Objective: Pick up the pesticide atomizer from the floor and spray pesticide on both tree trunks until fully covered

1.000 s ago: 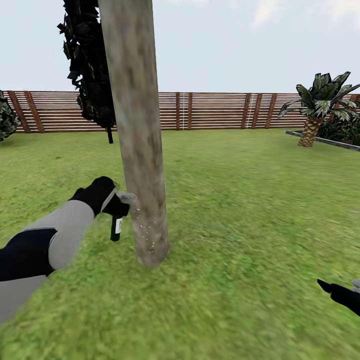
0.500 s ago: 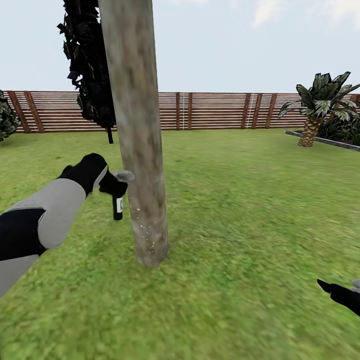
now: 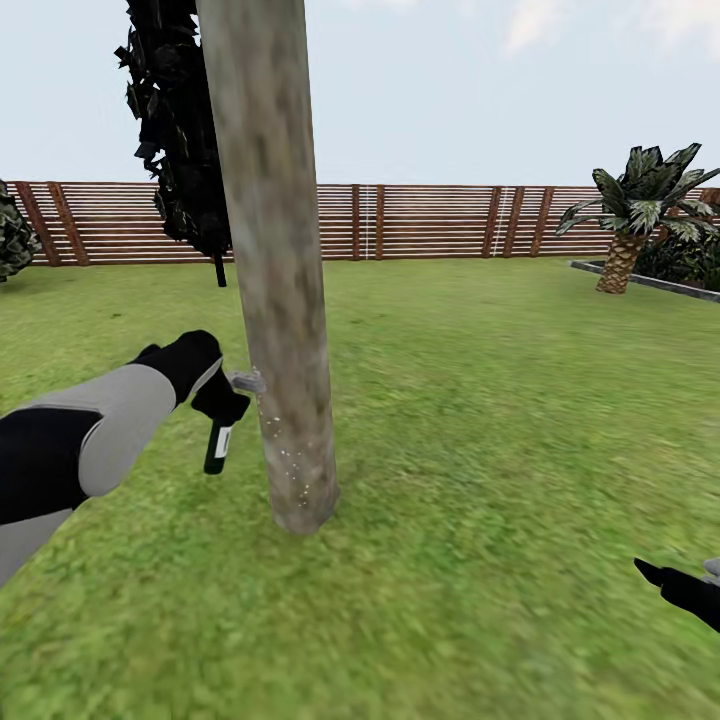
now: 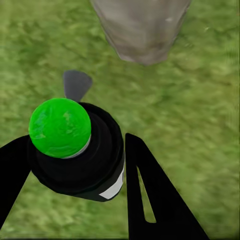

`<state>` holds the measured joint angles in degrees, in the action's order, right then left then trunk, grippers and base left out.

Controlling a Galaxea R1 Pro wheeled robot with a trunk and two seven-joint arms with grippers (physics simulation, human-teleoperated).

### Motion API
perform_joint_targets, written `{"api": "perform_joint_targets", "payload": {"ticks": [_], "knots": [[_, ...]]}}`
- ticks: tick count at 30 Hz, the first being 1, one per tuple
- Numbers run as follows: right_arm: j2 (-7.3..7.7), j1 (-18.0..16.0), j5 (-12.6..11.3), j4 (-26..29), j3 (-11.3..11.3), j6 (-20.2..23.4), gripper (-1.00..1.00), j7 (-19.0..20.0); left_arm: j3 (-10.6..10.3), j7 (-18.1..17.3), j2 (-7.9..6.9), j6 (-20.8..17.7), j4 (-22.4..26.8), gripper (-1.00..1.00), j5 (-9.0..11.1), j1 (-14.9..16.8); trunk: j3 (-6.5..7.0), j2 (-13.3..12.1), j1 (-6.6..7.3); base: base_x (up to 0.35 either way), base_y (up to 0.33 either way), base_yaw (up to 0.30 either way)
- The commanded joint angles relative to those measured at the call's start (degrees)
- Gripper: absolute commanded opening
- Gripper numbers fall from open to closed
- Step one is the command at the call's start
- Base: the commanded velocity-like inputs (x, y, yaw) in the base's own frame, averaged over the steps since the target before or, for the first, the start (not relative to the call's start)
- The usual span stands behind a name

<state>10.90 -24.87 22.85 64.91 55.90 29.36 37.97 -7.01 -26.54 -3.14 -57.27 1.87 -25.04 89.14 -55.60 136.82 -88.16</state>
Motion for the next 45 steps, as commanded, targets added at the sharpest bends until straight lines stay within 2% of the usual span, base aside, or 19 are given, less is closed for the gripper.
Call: {"api": "perform_joint_targets", "payload": {"ticks": [1,7,19,24,32,37,40,45], "knots": [[0.0,0.0,0.0,0.0,0.0,0.0,1.0,0.0,-0.1,0.0,-0.01,0.0,-0.1,-1.0,0.0,-0.1,0.0,0.0,0.0,0.0,0.0,0.0],[0.0,0.0,0.0,0.0,0.0,0.0,1.0,0.0,-0.4,0.1,-0.02,0.4,-0.4,-1.0,0.1,-2.4,0.0,0.0,0.0,0.0,0.0,0.0],[0.0,0.0,0.0,0.0,0.0,0.0,1.0,0.0,-0.5,0.3,0.07,1.7,-0.3,-1.0,-0.2,-14.9,0.0,0.0,0.0,0.0,0.0,0.0],[0.0,0.0,0.0,0.0,0.0,0.0,1.0,0.0,-0.5,0.3,0.18,2.1,-0.2,-1.0,-0.2,-18.8,0.0,0.0,0.0,0.0,0.0,0.0],[-0.08,0.0,0.1,0.0,-0.1,0.0,1.0,0.0,-0.3,0.2,0.26,4.0,1.4,-1.0,0.0,-19.8,0.0,0.0,0.0,0.0,0.0,-0.003],[-0.09,0.0,0.1,0.0,-0.1,0.0,1.0,0.0,-0.2,0.1,1.08,3.4,7.0,-1.0,0.2,-19.8,0.0,0.0,0.0,0.0,0.0,-0.167],[-0.09,0.0,0.1,0.0,-0.1,0.0,1.0,0.0,-0.1,0.1,1.92,0.8,11.5,-1.0,0.2,-19.7,0.0,0.0,0.0,0.0,0.0,-0.024],[-0.09,0.0,0.1,0.0,0.0,0.0,1.0,-0.1,0.0,0.1,2.14,0.2,14.3,-1.0,0.3,-19.3,0.0,0.0,0.0,0.0,0.0,-0.003]]}}
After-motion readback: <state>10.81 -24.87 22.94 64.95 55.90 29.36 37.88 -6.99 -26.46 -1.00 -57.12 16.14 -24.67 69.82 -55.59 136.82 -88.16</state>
